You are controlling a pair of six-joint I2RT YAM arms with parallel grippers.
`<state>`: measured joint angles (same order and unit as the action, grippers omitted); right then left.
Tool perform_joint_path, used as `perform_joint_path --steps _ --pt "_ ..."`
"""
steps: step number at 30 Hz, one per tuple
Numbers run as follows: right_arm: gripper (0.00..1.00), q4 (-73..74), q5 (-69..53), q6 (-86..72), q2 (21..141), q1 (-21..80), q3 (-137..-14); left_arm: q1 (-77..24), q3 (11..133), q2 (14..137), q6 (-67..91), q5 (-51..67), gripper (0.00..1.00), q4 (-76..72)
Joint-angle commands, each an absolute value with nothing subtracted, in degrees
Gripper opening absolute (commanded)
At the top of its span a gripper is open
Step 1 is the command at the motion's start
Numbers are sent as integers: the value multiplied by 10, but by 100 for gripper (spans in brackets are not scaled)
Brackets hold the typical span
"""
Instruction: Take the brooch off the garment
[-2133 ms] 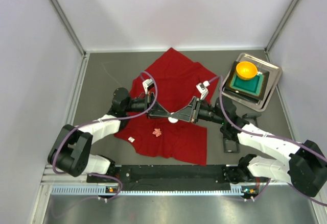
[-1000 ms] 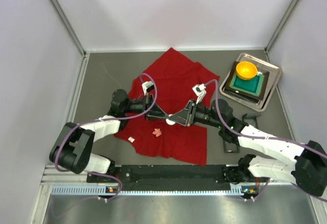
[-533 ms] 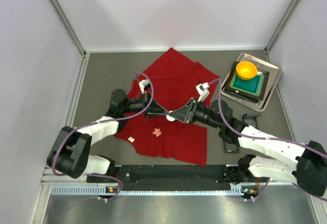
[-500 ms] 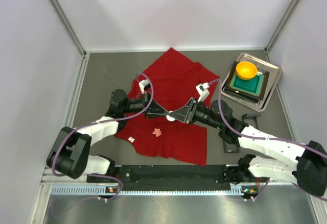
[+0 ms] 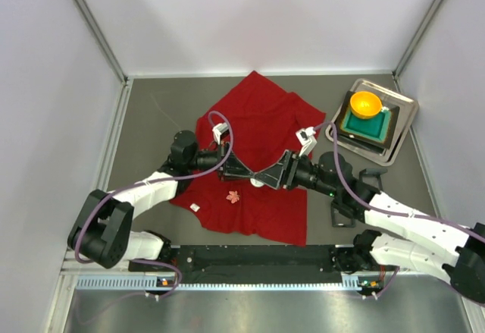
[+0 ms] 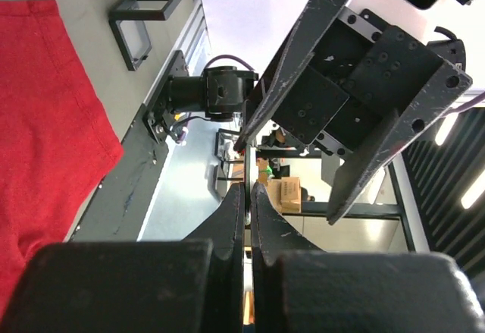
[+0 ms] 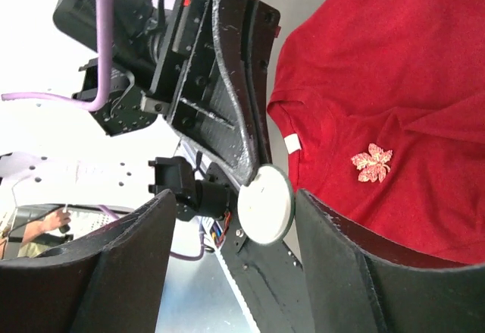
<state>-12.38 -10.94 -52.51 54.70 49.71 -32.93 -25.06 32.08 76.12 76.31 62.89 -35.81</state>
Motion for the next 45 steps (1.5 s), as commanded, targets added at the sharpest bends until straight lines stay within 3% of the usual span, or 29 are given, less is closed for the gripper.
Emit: perform_joint_path --steps 1,4,7,8,13,17,20,22,25,29,34,42,45 --pt "66 -76 -128 -482 504 483 -359 -252 359 746 678 628 0 -309" --pt "67 20 -107 -475 494 475 -389 -253 380 724 594 603 0 -274" --pt "70 127 -83 -500 503 474 -436 -283 460 686 339 510 0 -36" --pt "70 154 -70 -509 514 474 -451 -322 480 672 224 421 0 46" --pt "70 258 -34 -649 514 458 -501 -408 485 609 35 252 0 32" --pt "61 264 0 -737 505 455 -524 -453 462 567 -95 161 0 -18" --pt "59 273 2 -794 531 455 -548 -478 479 572 -149 126 0 -10" --pt "50 273 -24 -829 560 456 -563 -492 492 576 -171 100 0 -2" --pt "48 272 -21 -869 565 459 -563 -518 496 582 -216 63 0 -3" --pt "46 273 17 -896 553 459 -557 -533 495 582 -239 53 0 -3" --pt "35 274 19 -917 569 460 -567 -548 499 584 -261 47 0 -3" --pt "29 274 35 -926 589 458 -575 -569 499 589 -264 47 0 14" --pt "22 274 25 -932 597 459 -576 -577 499 592 -263 44 0 12"
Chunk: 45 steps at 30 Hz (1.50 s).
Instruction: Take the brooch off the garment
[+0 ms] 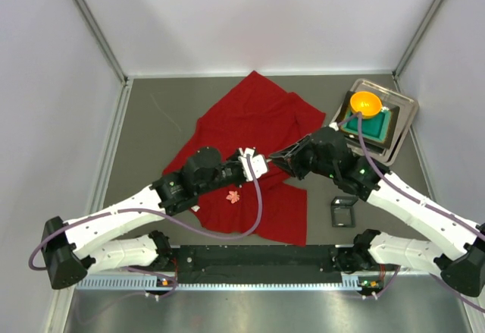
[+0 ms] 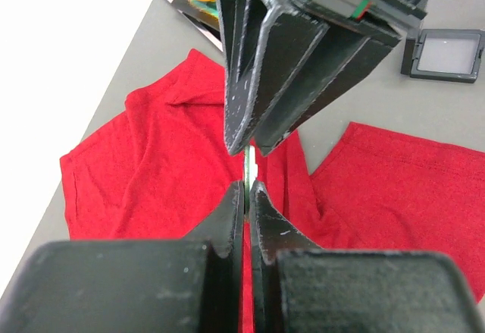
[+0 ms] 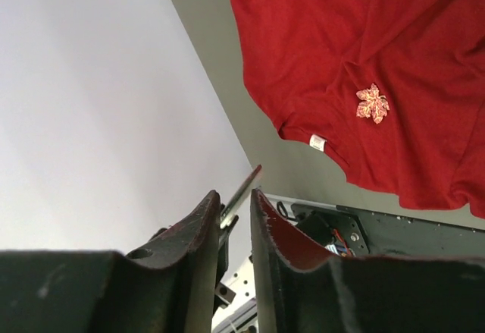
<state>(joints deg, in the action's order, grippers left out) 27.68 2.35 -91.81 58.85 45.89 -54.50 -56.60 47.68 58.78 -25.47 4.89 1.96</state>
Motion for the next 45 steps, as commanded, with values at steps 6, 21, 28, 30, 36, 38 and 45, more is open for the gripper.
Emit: perform_joint_path --steps 6,21,28,30,36,38,45 --pt "22 272 25 -936 593 458 -572 -597 503 605 -274 30 0 11" --pt "22 267 2 -964 584 459 -553 -621 504 626 -316 -16 0 10" --pt "9 262 -7 -970 581 458 -545 -639 512 632 -336 -37 0 13" --pt "3 258 -9 -971 584 461 -541 -645 509 626 -336 -37 0 10" --pt "0 258 -2 -958 584 459 -531 -661 505 619 -333 -47 0 4" --pt "0 256 9 -950 586 459 -527 -665 500 618 -337 -50 0 4" --pt "0 234 46 -901 561 459 -505 -678 516 636 -290 -82 19 11"
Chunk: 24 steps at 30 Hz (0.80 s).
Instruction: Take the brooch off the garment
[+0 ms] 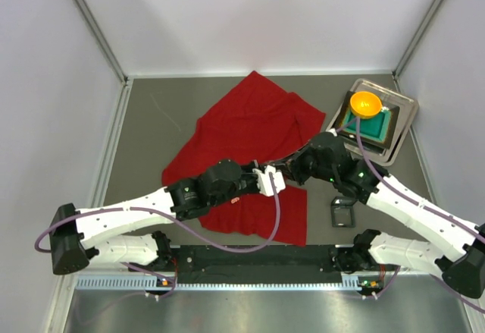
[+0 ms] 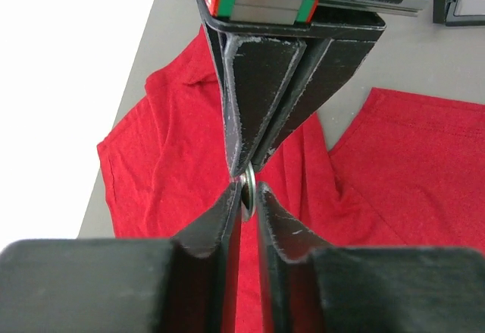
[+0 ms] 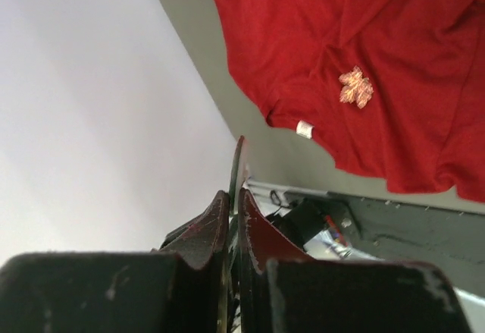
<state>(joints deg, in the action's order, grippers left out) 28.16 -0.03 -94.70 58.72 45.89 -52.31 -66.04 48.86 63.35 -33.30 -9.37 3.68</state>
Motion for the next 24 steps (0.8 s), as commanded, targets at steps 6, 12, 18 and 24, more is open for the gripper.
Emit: perform_joint_path --steps 6,12,18,24 --pt "0 227 76 -840 507 452 -454 -664 485 575 -187 -102 41 -29" --pt "0 403 133 -665 370 388 -443 -488 511 537 98 88 51 -32" --pt "0 668 206 -504 305 255 -533 -335 501 620 335 344 52 -136" --pt "0 767 242 -511 327 167 -562 -439 533 633 232 237 62 -69"
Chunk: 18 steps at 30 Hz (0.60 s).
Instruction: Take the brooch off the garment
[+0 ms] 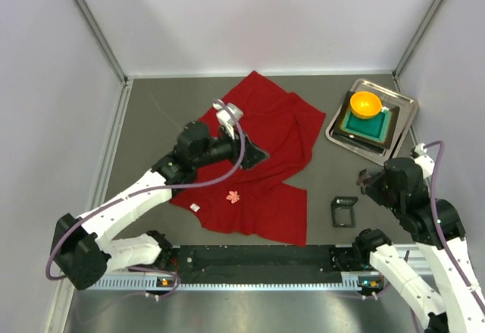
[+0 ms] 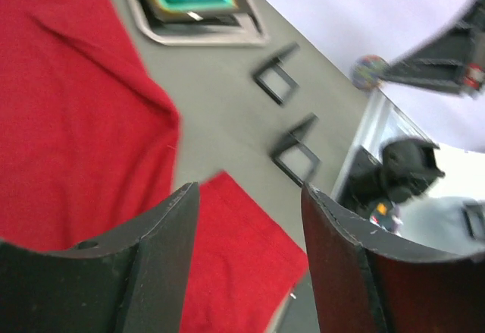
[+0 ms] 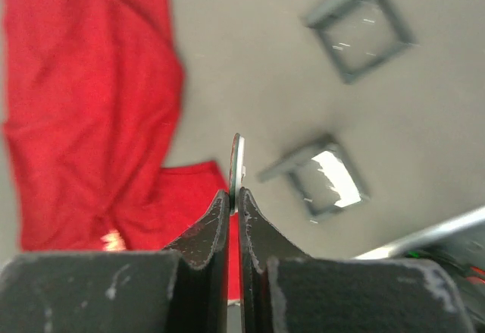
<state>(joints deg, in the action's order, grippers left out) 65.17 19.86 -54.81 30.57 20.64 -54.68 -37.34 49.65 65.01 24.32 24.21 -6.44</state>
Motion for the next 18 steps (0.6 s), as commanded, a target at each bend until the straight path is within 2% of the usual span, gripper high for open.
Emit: perform_joint_path --steps 1,6,7,11,13,15,18 --pt "0 772 248 -517 331 159 -564 -451 536 628 222 219 64 -44" --pt "0 721 208 -506 352 49 -515 -525 487 580 156 99 64 -53" --pt "0 693 188 -498 332 -11 -479 -533 483 576 159 74 64 -38" --pt "0 537 114 -443 283 -127 -384 -582 460 544 157 38 64 -37" --pt "0 504 78 -463 273 -173 -330 -598 466 540 155 28 64 -32" --pt "0 431 34 -491 246 -189 -291 -616 469 534 151 19 64 -25" --pt "0 353 55 -506 163 -190 -217 -637 470 530 146 10 64 -20"
